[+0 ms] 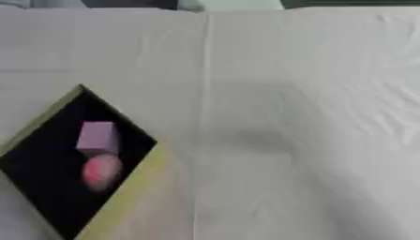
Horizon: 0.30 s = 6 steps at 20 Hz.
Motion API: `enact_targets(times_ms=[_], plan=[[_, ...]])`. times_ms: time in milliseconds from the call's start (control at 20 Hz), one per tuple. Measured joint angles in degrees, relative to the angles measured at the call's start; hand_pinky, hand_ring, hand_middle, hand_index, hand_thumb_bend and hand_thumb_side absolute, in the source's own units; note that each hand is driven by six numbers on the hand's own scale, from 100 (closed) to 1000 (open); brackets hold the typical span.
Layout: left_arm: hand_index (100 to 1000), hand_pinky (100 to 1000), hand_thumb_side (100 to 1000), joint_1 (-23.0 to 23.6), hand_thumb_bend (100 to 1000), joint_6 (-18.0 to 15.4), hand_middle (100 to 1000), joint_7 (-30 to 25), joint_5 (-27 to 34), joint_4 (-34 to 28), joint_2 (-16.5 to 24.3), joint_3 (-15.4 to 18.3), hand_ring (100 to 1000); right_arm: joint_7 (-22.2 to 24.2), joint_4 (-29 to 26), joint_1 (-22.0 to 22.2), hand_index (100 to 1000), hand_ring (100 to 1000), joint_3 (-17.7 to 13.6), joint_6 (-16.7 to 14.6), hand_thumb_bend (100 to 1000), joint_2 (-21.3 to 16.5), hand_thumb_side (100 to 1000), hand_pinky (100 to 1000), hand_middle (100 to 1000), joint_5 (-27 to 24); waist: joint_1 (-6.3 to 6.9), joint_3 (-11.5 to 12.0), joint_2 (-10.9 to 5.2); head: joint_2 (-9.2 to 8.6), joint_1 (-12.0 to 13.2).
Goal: Pick up objects on the table and place them in the box.
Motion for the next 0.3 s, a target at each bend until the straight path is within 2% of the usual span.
enact_targets(times_ms=[200, 300], plan=[[875, 797, 929, -0.4, 595, -1.3, 720, 1.9, 4.5, 0.0, -1.9, 1.8, 717, -0.1, 0.0, -0.4, 768, 743, 0.0, -0.1, 447, 0.0, 987, 768, 660, 0.0, 0.17, 0.2, -0.59, 0.21, -0.1], [877, 800, 966, -0.7, 568, -1.8, 721, 2.3, 6.3, 0.0, -2.5, 2.3, 720, -0.1, 0.0, -0.5, 768, 744, 0.0, -0.3, 444, 0.0, 989, 768, 661, 0.0, 0.3, 0.0, -0.93, 0.23, -0.1]])
